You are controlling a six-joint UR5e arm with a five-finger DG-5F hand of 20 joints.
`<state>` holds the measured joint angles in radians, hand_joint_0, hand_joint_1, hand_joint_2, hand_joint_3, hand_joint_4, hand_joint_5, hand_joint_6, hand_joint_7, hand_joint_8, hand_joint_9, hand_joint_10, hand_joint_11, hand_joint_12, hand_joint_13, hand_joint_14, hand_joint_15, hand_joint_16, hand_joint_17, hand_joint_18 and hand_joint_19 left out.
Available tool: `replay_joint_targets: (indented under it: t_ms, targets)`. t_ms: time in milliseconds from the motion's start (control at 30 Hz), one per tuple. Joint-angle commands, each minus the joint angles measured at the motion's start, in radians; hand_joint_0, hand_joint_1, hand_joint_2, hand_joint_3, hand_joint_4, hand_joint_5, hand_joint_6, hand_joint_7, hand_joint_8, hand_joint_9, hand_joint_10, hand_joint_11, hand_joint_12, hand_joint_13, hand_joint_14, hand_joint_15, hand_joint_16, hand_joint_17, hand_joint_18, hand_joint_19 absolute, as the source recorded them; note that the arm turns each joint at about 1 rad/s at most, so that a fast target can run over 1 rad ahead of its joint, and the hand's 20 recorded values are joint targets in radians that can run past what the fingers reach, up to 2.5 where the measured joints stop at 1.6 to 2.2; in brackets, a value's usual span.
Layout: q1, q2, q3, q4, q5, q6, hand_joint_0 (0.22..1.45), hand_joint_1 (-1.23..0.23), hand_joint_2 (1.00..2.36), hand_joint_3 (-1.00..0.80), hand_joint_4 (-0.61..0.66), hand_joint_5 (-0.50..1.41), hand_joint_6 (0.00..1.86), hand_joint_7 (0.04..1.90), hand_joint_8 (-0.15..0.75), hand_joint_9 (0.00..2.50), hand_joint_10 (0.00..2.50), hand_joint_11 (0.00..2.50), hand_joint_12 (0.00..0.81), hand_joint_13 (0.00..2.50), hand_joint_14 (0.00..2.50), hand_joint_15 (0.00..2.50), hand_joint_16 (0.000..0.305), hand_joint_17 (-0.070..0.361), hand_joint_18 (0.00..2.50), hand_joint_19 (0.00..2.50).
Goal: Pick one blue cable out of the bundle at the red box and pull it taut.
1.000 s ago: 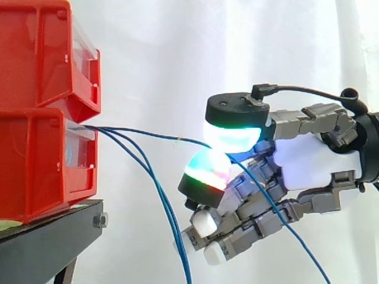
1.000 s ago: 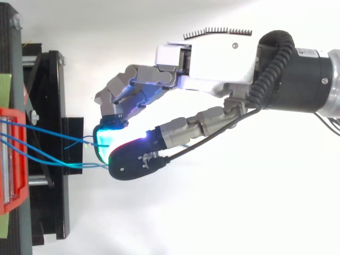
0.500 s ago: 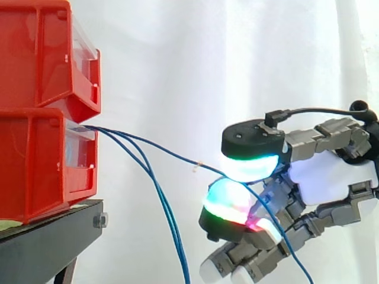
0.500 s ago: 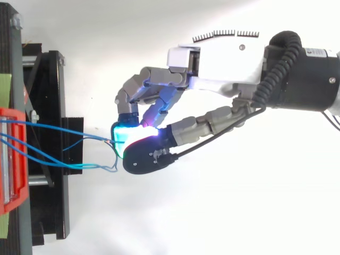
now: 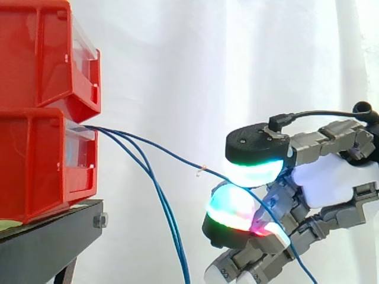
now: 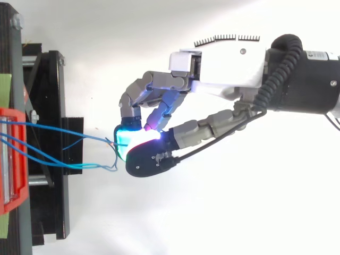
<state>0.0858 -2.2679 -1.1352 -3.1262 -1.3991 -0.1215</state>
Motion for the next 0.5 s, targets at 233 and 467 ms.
replay_joint_targets:
  t_ms: [233, 467]
  targets:
    - [0.0, -0.002, -0.002, 0.028, -0.004, -0.004, 0.61, -0.72, 1.03, 0.0, 0.14, -0.15, 0.84, 0.92, 0.36, 0.98, 0.01, 1.09, 0.375, 0.34, 0.01, 0.15, 0.052, 0.118, 0.36, 0.18]
    - [0.0, -0.002, -0.003, 0.028, 0.0, -0.004, 0.61, -0.72, 1.03, 0.0, 0.14, -0.15, 0.84, 0.92, 0.36, 0.97, 0.01, 1.09, 0.375, 0.34, 0.01, 0.15, 0.052, 0.118, 0.36, 0.18]
